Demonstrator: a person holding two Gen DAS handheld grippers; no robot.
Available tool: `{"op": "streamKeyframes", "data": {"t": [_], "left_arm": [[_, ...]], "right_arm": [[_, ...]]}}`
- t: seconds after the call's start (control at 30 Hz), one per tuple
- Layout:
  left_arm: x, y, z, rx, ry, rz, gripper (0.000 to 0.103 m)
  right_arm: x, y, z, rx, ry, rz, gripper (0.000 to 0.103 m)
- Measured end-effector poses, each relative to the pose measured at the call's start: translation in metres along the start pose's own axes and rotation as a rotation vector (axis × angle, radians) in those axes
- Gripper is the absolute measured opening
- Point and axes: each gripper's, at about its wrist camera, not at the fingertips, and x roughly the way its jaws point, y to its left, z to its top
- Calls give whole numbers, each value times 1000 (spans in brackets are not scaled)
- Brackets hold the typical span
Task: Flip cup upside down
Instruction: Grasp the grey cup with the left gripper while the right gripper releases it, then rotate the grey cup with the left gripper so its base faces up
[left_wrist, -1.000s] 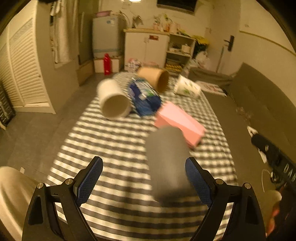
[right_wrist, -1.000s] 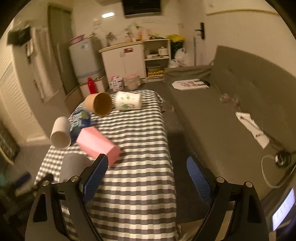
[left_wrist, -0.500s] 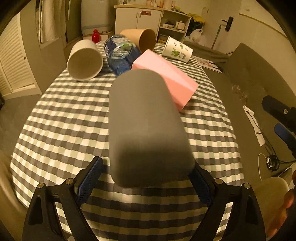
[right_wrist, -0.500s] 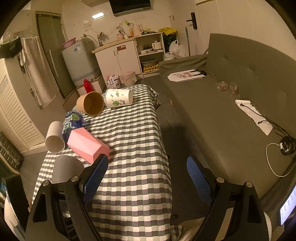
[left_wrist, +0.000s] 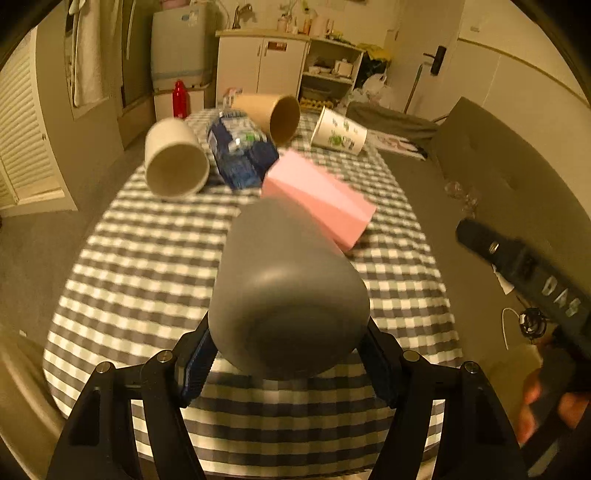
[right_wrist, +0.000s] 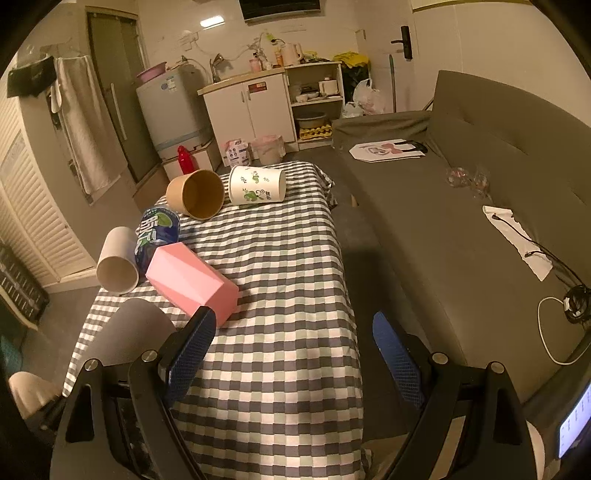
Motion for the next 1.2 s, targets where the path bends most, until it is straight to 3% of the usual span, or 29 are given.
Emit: {"op": "streamKeyframes", "data": {"t": [0.2, 0.7, 0.83, 1.2], "left_arm": [[-9, 1, 15, 6, -40, 2, 71], [1, 8, 26, 0, -51, 0, 74], [9, 7, 30, 17, -57, 10, 80], [39, 1, 32, 82, -45, 16, 80]], "right_arm": [[0, -1, -1, -1, 2, -6, 87], [4, 0, -2, -2, 15, -3, 87], [6, 3, -2, -10, 22, -4, 87], [11, 3, -3, -10, 38, -16, 87]]}}
